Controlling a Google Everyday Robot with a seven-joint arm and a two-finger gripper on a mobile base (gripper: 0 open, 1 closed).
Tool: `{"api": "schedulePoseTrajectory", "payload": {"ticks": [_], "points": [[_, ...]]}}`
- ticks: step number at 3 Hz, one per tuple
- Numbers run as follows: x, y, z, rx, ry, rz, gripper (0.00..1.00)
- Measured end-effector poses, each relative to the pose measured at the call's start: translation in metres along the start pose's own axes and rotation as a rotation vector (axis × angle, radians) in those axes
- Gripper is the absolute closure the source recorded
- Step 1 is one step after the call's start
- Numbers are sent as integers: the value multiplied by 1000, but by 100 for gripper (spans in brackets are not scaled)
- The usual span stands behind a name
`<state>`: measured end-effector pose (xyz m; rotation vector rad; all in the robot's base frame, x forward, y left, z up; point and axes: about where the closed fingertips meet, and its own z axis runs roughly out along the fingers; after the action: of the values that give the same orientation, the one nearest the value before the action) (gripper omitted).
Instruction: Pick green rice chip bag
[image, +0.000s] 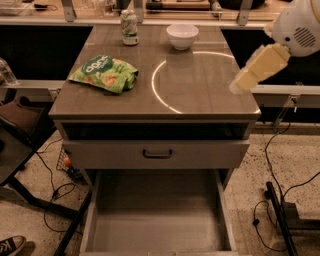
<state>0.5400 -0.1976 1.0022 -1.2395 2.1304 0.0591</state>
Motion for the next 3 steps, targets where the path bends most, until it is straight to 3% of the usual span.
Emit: {"api": "schedulePoseTrajectory", "payload": {"ticks": [1, 2, 3], "points": [[-25, -24, 14, 57, -131, 99, 0], [-35, -34, 13, 96, -168, 104, 0], [-43, -32, 15, 90, -172, 95, 0]]}}
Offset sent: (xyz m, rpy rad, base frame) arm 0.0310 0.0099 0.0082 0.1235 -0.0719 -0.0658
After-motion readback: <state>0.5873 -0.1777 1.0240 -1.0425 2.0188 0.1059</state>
